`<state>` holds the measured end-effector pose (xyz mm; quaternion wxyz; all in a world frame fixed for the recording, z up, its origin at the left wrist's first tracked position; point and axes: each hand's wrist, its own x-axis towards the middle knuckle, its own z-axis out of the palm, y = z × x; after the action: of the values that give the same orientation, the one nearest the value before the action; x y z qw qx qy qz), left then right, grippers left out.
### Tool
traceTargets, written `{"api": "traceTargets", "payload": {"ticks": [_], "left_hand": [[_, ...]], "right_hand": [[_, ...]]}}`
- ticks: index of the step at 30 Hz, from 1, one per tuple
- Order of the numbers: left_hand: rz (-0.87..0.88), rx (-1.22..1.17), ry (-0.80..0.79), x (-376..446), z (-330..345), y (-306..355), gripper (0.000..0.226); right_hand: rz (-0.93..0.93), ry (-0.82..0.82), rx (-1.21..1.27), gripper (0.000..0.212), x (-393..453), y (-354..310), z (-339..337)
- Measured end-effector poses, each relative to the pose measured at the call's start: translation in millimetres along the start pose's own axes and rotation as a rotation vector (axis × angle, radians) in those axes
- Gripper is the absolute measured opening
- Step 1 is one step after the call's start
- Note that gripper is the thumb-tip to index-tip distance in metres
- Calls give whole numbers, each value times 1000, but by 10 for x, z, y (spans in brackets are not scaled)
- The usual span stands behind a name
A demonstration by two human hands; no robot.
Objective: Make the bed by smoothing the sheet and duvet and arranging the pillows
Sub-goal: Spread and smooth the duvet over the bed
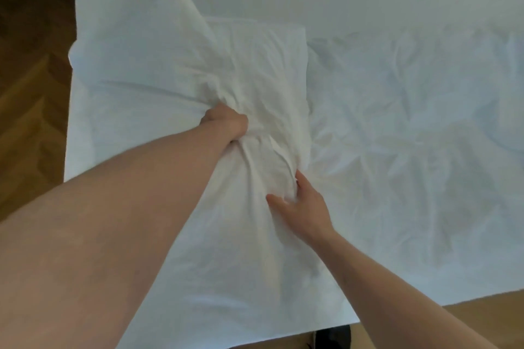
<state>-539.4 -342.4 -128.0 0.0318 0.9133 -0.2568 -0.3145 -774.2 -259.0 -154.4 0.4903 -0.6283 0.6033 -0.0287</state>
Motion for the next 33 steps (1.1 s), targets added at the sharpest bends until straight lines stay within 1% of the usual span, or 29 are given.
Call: {"api": "traceTargets", "payload": {"ticks": [1, 3, 5, 6, 8, 10, 11, 13, 15, 16, 17, 18, 19, 20, 21, 22, 23, 24, 25, 26, 27, 29, 30, 33], "left_hand": [[35, 56, -3, -2, 67, -39, 56], [96, 118, 16, -41, 122, -179, 47], [214, 134, 129, -163, 6, -322, 45], [308, 109, 216, -234, -108, -364, 43], [528, -27, 371, -385, -400, -367, 38], [738, -144, 477, -568, -710, -275, 36], [825, -181, 509, -666, -836, -186, 33], [942, -223, 547, -855, -985, 73, 28], [1031, -225, 549, -963, -933, 365, 25], [1063, -184, 536, -970, -836, 487, 26], [1055, -111, 488, -934, -691, 577, 29], [976, -16, 390, -874, -515, 615, 33], [844, 90, 238, -803, -323, 589, 37], [705, 196, 69, -750, -139, 508, 46], [606, 288, -66, -721, 27, 398, 60], [553, 341, -141, -730, 159, 273, 76], [539, 341, -155, -773, 259, 141, 86], [547, 291, -129, -861, 310, 11, 88], [563, 225, -90, -978, 335, -131, 83], [579, 168, -61, -1093, 345, -280, 77], [601, 134, -48, -1209, 348, -432, 72], [648, 142, -38, -1418, 330, -728, 70], [677, 165, -21, -1515, 325, -851, 71], [726, 168, 8, -1796, 376, -1033, 73]], "right_hand": [[2, -27, 38, 95, -4, -24, 7], [43, -24, 127, 109, 0, -39, -36], [144, 23, 192, 123, 14, -40, -131], [188, 14, 198, 125, 5, -53, -173], [211, -67, 206, 115, -35, -119, -224], [175, -131, 288, 97, -98, -233, -228], [161, -141, 351, 89, -128, -297, -229], [147, -169, 491, 72, -169, -396, -239], [161, -206, 588, 57, -218, -460, -302], [173, -216, 602, 49, -228, -427, -336], [186, -209, 589, 41, -241, -372, -376], [208, -193, 536, 36, -264, -299, -417], [226, -169, 451, 38, -287, -205, -448], [246, -149, 342, 50, -319, -106, -473], [277, -140, 231, 68, -356, 1, -490], [319, -140, 132, 87, -389, 120, -509], [356, -157, 64, 103, -419, 238, -518], [388, -196, 26, 112, -470, 333, -526], [400, -240, 9, 113, -542, 400, -530], [409, -279, 10, 105, -619, 460, -524], [413, -302, 27, 89, -701, 492, -520], [406, -293, 79, 55, -824, 557, -500], [407, -281, 140, 42, -886, 581, -495], [478, -264, 366, 19, -1068, 609, -488]]}}
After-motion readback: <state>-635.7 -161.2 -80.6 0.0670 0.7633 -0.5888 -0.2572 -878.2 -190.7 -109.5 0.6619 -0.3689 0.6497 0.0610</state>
